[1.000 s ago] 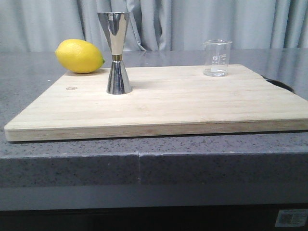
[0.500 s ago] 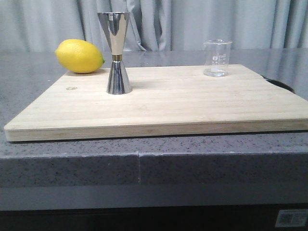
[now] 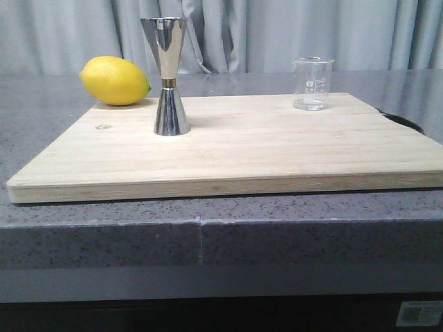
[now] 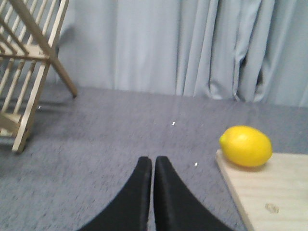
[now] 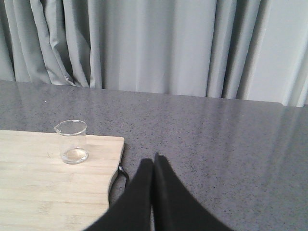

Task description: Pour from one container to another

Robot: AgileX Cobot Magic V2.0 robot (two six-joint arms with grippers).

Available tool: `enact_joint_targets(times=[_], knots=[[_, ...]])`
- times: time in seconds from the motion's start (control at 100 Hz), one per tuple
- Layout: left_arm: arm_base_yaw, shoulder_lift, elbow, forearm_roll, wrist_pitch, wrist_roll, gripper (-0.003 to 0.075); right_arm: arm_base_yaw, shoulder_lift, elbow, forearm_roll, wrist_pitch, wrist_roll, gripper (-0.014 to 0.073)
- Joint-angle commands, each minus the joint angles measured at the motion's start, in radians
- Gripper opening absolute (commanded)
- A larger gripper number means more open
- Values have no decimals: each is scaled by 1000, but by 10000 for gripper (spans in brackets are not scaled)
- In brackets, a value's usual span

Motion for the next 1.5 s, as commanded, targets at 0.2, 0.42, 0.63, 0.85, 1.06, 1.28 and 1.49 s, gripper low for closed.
enact_joint_targets(times=[0.2, 0.42, 0.63, 0.85, 1.06, 1.28, 1.49], knots=[[-85, -5, 116, 224, -293, -187, -19, -5, 5, -27, -3, -72, -2, -70], [-81, -98, 228, 211, -295, -187, -19, -5, 5, -27, -3, -72, -2, -70], [-28, -238, 333, 188, -296, -188, -19, -5, 5, -27, -3, -72, -2, -70], [56, -296, 333, 188, -255, -188, -19, -5, 5, -27, -3, -72, -2, -70], [85, -342, 335, 184, -204, -189, -19, -5, 5, -27, -3, -72, -2, -70], [85, -389, 335, 184, -203, -200, -19, -5, 5, -27, -3, -72, -2, -70], [79, -389, 335, 182, -169, -200, -19, -5, 5, -27, -3, -72, -2, -70]])
